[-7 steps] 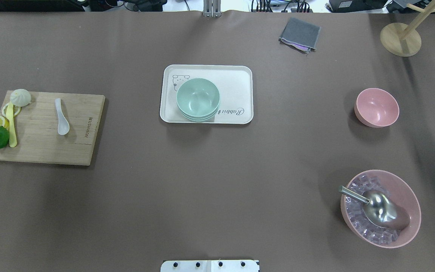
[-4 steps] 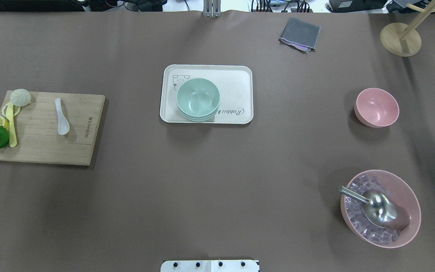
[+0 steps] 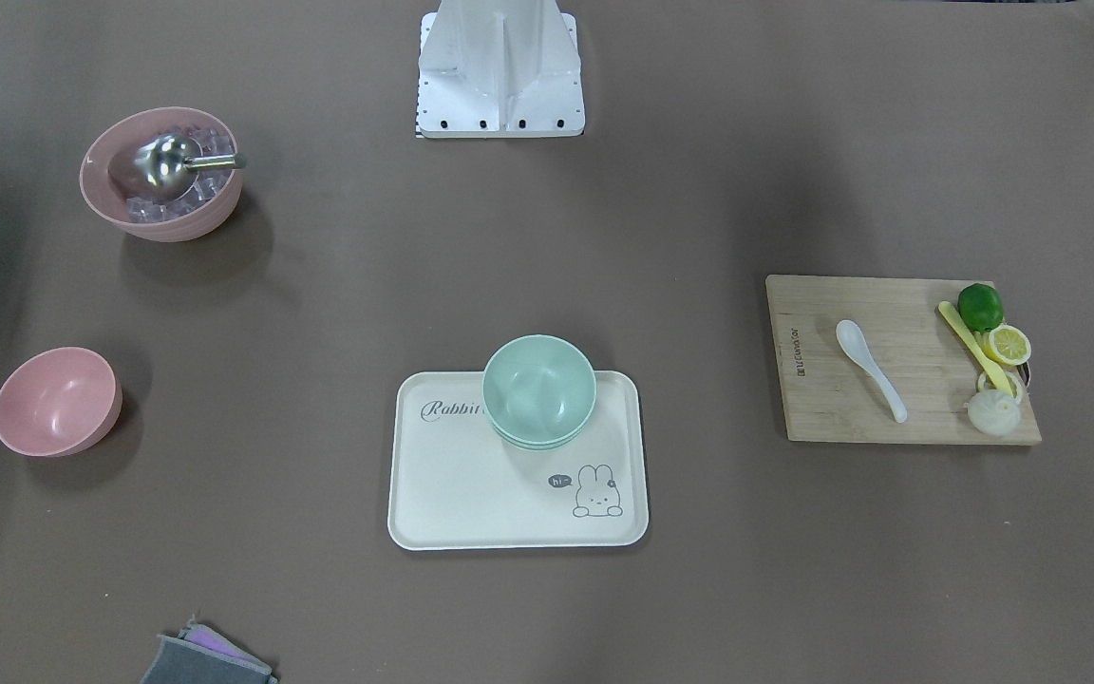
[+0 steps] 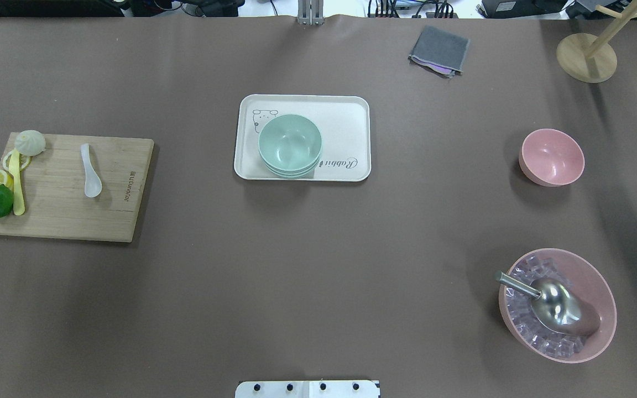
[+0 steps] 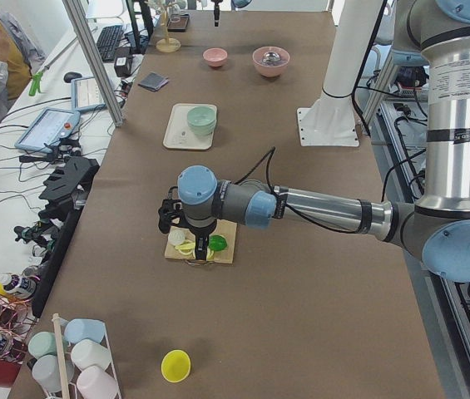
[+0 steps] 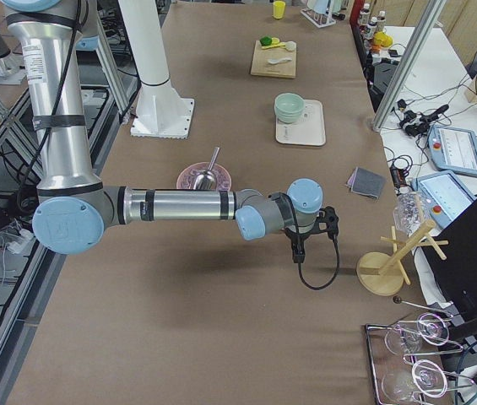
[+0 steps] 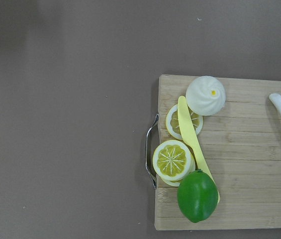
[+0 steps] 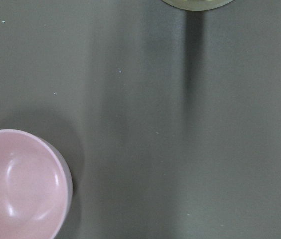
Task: Stack pink bowl on green and place spoon
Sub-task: 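Reach the right gripper down into the pink bowl and grip its rim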
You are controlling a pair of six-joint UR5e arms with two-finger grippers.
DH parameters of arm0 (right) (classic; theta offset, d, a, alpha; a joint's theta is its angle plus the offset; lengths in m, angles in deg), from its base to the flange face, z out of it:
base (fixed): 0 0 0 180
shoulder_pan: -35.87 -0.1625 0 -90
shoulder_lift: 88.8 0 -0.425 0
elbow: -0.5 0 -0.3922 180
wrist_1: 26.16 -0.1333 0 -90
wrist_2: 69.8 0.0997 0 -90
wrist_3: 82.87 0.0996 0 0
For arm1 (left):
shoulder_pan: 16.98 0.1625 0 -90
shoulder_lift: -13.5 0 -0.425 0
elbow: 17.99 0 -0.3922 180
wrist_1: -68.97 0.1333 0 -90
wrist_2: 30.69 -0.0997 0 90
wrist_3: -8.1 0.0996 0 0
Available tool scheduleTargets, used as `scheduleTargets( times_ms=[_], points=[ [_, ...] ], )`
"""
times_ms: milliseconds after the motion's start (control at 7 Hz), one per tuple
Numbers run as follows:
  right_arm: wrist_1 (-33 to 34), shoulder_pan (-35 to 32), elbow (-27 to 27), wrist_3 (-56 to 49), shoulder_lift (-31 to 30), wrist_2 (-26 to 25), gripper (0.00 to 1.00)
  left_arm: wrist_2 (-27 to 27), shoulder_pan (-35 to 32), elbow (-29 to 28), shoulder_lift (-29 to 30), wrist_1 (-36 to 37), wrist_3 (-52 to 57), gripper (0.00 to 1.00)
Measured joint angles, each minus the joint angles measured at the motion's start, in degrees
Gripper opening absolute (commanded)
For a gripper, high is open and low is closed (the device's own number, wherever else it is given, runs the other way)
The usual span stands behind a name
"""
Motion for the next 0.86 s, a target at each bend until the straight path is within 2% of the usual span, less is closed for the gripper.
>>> scheduleTargets(
  times_ms=[286,429,571,857],
  points=[
    [-3.40,6.29,-1.05,5.80,2.57,-0.78,1.00,1.07,1.09,0.06,0.93,-6.39,-11.01,0.99],
    [-7.43,8.83,-3.08,9.86,3.54,-1.74,0.91,1.08,2.88,-0.04,1.25,-10.91,-17.42,0.98],
    [-11.77,10.95,-5.65,13.59,4.25,-3.68,0.01,0.93,4.65,-0.07,1.91,-13.67,-22.94,0.98],
    [-18.32,13.34,-9.37,15.85,4.47,-6.30,0.00,0.85,6.60,0.02,3.32,-15.20,-28.49,0.98]
  ],
)
